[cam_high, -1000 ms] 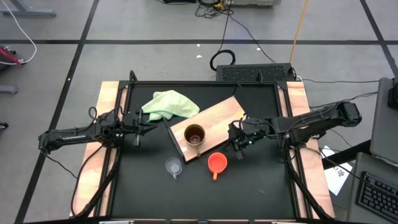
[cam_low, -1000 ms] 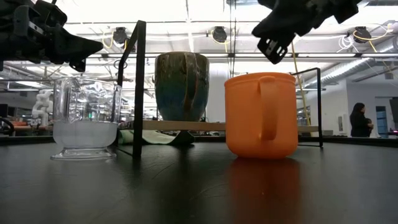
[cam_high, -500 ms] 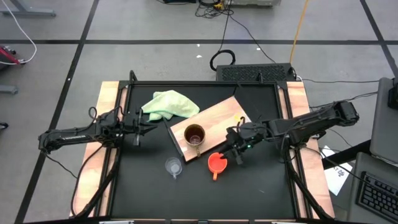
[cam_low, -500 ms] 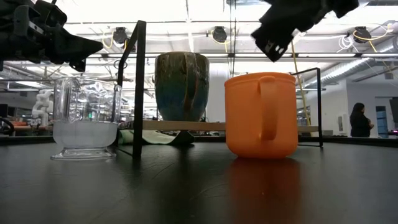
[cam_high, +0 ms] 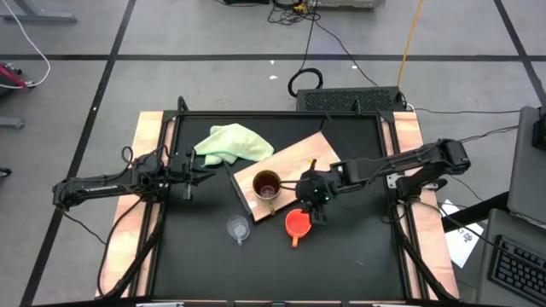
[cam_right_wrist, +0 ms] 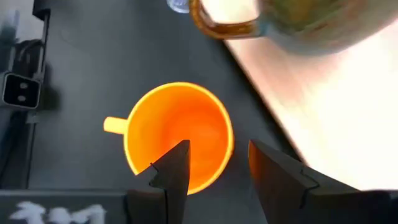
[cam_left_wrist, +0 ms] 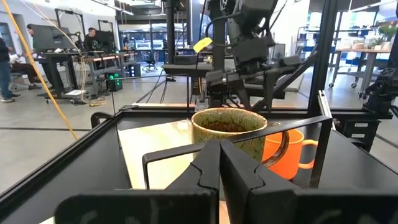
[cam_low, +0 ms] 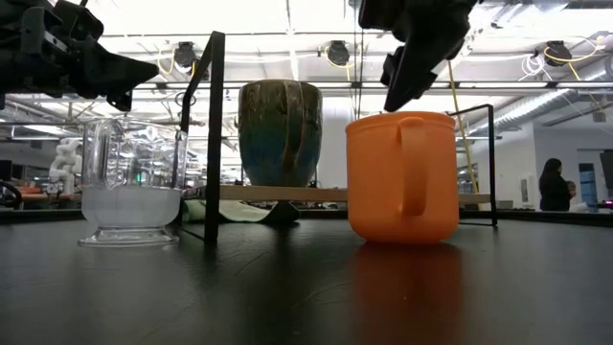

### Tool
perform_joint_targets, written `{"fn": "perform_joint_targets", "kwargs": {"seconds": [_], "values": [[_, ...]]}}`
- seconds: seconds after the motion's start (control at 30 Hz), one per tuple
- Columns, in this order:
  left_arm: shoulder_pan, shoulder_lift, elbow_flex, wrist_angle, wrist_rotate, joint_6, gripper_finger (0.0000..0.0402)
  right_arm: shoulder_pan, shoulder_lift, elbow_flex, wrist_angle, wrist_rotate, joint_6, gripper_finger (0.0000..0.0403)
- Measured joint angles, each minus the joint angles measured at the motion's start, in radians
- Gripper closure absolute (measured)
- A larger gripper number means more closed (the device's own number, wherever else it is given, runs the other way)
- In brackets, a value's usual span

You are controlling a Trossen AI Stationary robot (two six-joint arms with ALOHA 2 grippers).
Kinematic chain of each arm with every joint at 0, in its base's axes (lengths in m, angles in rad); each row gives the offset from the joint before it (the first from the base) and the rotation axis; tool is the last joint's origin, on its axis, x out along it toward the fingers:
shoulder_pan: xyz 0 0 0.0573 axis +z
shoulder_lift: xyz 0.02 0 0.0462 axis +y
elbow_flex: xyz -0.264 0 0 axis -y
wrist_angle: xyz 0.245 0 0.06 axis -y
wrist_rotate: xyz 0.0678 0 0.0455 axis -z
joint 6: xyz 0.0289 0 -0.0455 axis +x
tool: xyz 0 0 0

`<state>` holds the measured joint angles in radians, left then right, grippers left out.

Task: Stack small to large cups/mugs on shelf
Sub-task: Put the orange mug on the shelf

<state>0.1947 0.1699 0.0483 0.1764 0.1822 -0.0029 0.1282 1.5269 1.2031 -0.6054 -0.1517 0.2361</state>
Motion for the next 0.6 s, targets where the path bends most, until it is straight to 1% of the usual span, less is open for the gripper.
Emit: {"fn": "perform_joint_targets", "kwargs": {"seconds": [0.23, 0.6], "values": [[0.000, 0.000, 0.000, 0.000, 0.000, 0.001, 0.0389, -0.003, 0.021, 0.015, -0.037, -0.010, 0.014, 0.0248], [0.000, 0.000, 0.000, -0.001, 0.000, 0.005, 0.0389, 0.004, 0.059, 0.015, -0.005, -0.010, 0.033, 0.0247]]}}
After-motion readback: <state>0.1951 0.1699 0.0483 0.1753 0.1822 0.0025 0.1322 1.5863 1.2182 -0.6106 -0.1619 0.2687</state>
